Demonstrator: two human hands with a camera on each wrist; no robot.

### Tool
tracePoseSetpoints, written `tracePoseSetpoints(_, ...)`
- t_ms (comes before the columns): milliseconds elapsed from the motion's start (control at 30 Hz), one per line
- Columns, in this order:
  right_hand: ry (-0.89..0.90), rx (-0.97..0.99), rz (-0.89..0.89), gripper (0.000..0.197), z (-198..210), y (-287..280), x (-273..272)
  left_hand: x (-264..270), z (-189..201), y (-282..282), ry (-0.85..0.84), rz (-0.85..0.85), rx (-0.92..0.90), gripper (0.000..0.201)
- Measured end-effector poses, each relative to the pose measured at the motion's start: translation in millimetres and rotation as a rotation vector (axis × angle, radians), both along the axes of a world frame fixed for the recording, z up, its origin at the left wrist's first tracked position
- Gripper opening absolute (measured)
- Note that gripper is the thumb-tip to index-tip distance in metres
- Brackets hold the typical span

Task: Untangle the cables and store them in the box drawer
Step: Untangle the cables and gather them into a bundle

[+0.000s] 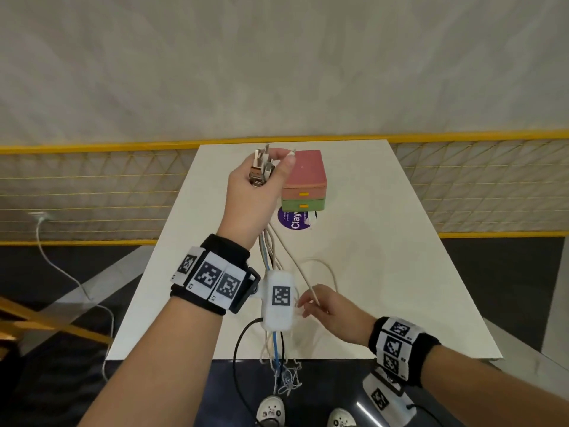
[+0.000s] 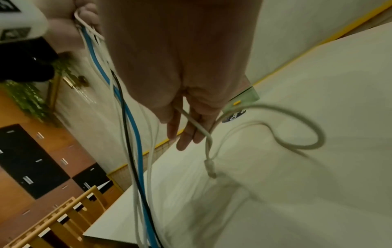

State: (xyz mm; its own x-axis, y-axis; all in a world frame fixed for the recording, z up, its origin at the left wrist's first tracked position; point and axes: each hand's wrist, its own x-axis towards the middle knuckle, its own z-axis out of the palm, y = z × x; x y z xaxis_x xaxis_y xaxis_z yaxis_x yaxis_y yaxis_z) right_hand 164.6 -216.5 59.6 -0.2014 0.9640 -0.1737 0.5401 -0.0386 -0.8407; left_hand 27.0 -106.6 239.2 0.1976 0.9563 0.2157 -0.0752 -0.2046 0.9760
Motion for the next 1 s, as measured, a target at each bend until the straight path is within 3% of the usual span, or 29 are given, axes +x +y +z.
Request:
tracePoseSetpoints(167,0.034,-0.139,0.102,0.006,-0.5,0.7,-7.4,-1.6,2.0,-0.7,-0.026,0.057,-0.004,0.003)
tracePoseSetpoints(300,-0.308,0.154,0.056,0.017,-13.1,20.8,10.8,-5.7,9.0,2.8,-0.104,0.057,0.01,0.005)
tracePoseSetpoints(433,-0.439,-0.052,-0.045,0.026,-11.9,32.4,29.4,-12.8,18.5,8.0,-0.168,0.067,0.03,0.004)
tracePoseSetpoints(567,0.123,-0.307,-0.007,0.028,15.3,32.5,35.8,-21.8,22.9,10.5,-0.204,0.063,0.017,0.004)
tracePoseSetpoints(600,0.152,-0.316,0.003,0.029,20.8,31.1,36.0,-23.2,22.8,10.2,-0.208,0.059,0.012,0.004)
tracePoseSetpoints(733,0.064,-0.279,0.016,0.022,23.1,26.2,34.5,-22.7,19.4,6.6,-0.199,0.04,0.003,0.005)
tracePoseSetpoints(800,-0.006,-0.365,0.232,0.02,24.0,23.5,32.0,-21.2,17.9,4.3,-0.187,0.026,0.0,0.005)
tracePoseSetpoints(900,-0.185,-0.49,0.497,0.042,27.9,25.0,27.5,-20.7,15.5,3.5,-0.164,0.009,-0.011,0.005)
tracePoseSetpoints(1000,-0.348,-0.338,0.407,0.063,29.8,32.7,28.6,-23.0,14.3,4.2,-0.134,-0.022,-0.006,0.007)
